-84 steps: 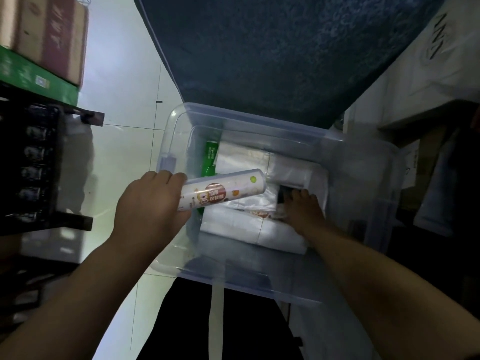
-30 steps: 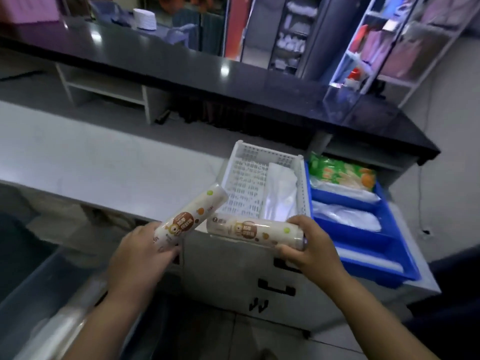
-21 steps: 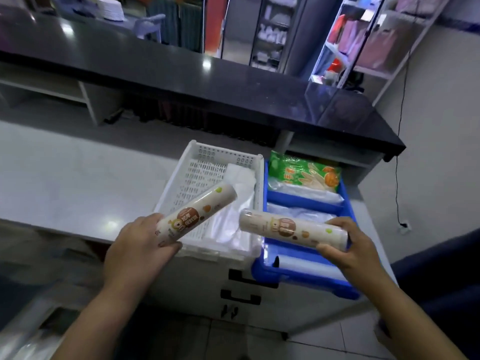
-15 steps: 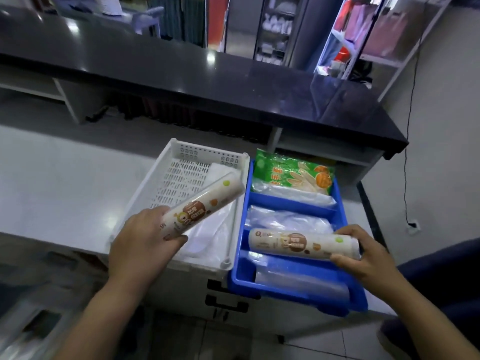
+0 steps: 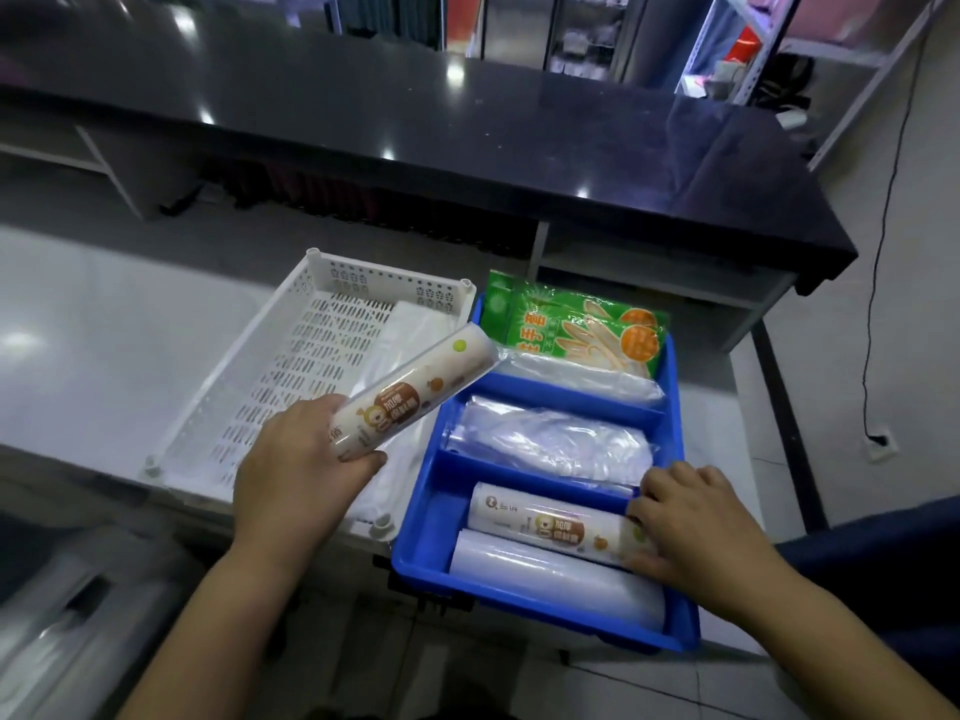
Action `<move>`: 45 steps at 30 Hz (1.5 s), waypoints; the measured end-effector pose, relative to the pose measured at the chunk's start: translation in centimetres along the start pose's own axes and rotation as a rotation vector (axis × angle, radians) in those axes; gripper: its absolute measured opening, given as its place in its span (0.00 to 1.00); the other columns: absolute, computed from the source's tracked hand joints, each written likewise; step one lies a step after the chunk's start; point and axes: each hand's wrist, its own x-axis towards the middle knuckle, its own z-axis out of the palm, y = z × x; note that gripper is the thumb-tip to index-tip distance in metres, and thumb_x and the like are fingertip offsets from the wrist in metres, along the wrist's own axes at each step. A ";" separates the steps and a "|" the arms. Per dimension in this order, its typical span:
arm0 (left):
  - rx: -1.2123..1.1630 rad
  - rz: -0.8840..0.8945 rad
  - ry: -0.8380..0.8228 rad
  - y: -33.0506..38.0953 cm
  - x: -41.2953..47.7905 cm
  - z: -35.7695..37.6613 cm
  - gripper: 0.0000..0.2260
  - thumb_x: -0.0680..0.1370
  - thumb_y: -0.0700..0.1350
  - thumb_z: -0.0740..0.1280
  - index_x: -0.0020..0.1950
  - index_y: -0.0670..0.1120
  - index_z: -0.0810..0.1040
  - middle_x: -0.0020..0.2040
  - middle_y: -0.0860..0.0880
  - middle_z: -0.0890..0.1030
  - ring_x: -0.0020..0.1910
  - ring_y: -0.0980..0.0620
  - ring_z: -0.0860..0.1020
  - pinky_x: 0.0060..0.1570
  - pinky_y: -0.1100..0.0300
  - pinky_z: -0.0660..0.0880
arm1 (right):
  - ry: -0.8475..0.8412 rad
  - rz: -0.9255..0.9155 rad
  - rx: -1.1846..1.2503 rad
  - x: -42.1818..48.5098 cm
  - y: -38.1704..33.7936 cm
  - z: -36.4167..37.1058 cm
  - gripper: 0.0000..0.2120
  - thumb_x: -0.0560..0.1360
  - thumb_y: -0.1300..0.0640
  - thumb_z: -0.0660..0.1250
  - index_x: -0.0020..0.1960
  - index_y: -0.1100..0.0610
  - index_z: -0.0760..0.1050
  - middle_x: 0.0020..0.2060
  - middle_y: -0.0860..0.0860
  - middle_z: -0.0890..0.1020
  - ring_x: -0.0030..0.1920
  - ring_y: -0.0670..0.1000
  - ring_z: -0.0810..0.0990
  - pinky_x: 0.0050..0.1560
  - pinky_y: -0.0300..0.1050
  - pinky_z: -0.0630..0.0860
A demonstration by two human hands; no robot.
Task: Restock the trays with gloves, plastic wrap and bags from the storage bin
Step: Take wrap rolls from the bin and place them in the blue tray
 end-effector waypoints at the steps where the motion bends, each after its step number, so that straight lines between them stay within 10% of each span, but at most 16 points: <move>1: 0.006 -0.003 0.000 0.0 0.0 0.0 0.22 0.62 0.53 0.76 0.53 0.54 0.74 0.41 0.55 0.74 0.40 0.52 0.71 0.32 0.60 0.64 | 0.019 -0.016 -0.008 0.2 -0.3 -0.3 0.24 0.70 0.32 0.57 0.58 0.45 0.72 0.53 0.43 0.74 0.54 0.48 0.70 0.55 0.45 0.65; 6: 0.019 -0.011 -0.021 -0.2 0.2 -0.4 0.21 0.62 0.53 0.75 0.52 0.55 0.75 0.41 0.55 0.74 0.40 0.53 0.71 0.32 0.60 0.63 | 0.192 -0.243 0.176 2.0 -5.2 -0.7 0.12 0.67 0.43 0.69 0.48 0.45 0.79 0.40 0.45 0.79 0.41 0.49 0.77 0.41 0.42 0.72; 16: -0.014 0.077 -0.061 -0.7 1.6 -1.5 0.21 0.62 0.52 0.75 0.53 0.54 0.75 0.42 0.54 0.75 0.40 0.51 0.73 0.33 0.59 0.68 | 0.154 -0.430 0.212 6.6 -11.4 -0.8 0.09 0.74 0.46 0.62 0.53 0.46 0.73 0.47 0.49 0.74 0.49 0.51 0.69 0.50 0.50 0.70; 26: 0.021 0.273 -0.154 -0.3 2.3 -1.5 0.20 0.63 0.50 0.76 0.52 0.52 0.75 0.42 0.51 0.77 0.40 0.50 0.72 0.33 0.58 0.69 | 0.359 -0.137 0.523 0.5 -9.6 -4.3 0.15 0.68 0.44 0.68 0.52 0.46 0.70 0.55 0.43 0.76 0.51 0.45 0.76 0.48 0.41 0.78; 34: 0.103 0.621 -0.263 3.7 0.6 0.1 0.22 0.62 0.50 0.74 0.54 0.48 0.76 0.44 0.48 0.80 0.41 0.47 0.76 0.36 0.56 0.69 | 0.880 0.094 0.942 -4.2 -7.7 -5.4 0.23 0.70 0.56 0.65 0.62 0.46 0.62 0.61 0.43 0.71 0.62 0.41 0.73 0.58 0.30 0.72; 45: 0.052 0.781 -0.691 6.5 -3.2 5.2 0.23 0.68 0.63 0.66 0.58 0.54 0.71 0.57 0.54 0.71 0.54 0.54 0.68 0.49 0.60 0.69 | 1.184 0.302 0.762 -5.9 -5.3 -7.8 0.27 0.70 0.58 0.61 0.63 0.40 0.57 0.65 0.47 0.66 0.61 0.43 0.72 0.58 0.34 0.73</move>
